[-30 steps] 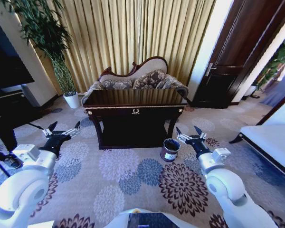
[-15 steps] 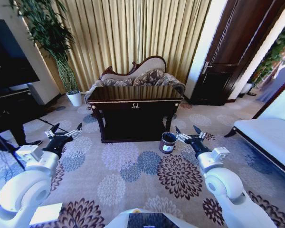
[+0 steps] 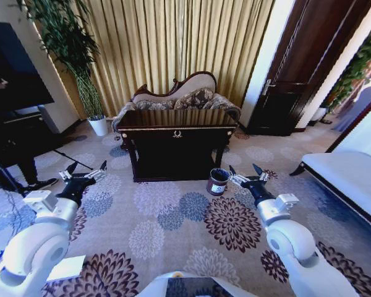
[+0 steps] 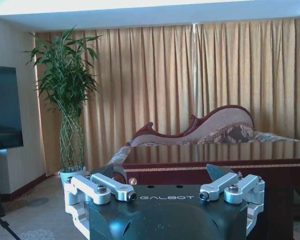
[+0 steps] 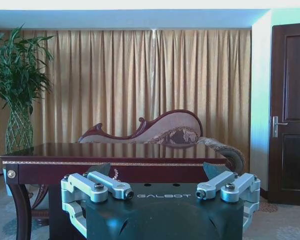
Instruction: Move to the front of the table and place the trash on the table into the trash bin.
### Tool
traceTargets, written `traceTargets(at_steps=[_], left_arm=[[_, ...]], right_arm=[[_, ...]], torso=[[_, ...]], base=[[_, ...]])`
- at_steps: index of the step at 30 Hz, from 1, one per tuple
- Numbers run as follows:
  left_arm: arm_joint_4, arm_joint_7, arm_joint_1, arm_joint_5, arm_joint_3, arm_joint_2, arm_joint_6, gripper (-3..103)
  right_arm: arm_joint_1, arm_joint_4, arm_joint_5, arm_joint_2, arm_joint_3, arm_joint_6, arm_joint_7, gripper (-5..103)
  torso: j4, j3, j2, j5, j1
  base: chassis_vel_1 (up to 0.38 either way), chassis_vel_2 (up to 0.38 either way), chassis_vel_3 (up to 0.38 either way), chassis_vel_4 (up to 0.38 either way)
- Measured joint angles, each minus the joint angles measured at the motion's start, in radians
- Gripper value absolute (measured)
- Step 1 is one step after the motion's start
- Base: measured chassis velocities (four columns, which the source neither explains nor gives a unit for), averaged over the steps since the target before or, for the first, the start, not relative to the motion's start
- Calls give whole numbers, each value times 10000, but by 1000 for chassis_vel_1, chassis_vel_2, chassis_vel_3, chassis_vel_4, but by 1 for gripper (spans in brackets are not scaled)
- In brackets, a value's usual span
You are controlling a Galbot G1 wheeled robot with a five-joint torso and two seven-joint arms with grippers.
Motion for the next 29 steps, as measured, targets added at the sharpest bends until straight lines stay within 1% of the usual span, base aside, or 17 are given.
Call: traceTargets(at_steps=[29], left_arm=[[-8, 15, 5, 10, -10, 1, -4, 100]], right_arm=[[0, 21, -1, 10, 9, -28, 17, 100]], torso=[[0, -1, 4, -2, -5]], base=[[0, 0, 0, 0]])
